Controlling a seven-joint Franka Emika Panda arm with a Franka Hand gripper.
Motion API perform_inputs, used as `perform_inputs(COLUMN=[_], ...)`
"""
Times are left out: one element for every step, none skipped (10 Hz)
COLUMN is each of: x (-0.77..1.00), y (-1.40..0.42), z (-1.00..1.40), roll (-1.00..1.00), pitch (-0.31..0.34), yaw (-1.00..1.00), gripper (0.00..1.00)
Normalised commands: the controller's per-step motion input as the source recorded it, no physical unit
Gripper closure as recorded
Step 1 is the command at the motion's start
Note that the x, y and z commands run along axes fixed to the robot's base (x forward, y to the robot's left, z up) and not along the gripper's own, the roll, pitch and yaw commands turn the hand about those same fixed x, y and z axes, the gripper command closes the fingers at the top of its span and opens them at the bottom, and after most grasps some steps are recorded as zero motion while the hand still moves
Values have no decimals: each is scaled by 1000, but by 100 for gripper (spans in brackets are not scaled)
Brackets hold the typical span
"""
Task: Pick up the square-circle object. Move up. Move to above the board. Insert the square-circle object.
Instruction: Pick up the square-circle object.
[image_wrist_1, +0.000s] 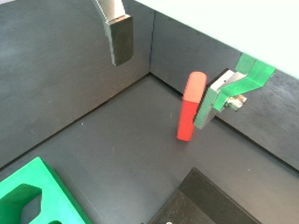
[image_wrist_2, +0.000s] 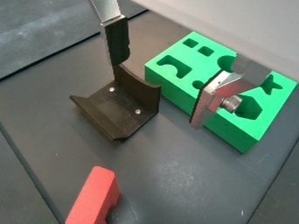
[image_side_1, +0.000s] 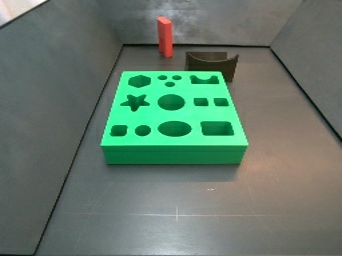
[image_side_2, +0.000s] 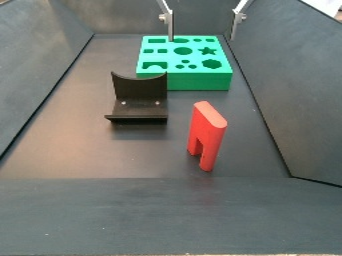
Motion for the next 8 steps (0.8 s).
perform_inputs(x=[-97,77,174,223,169,0,0,0], y=[126,306,380,286,314,426,520,586], z=[-146,-417,-540,-600,-686,-749,-657,-534], roll=[111,147,149,216,207,164,120,84], pitch=[0,0,0,0,0,-14,-11,0], yaw=[0,391,563,580,574,571,546,500], gripper=[0,0,0,0,0,0,0,0])
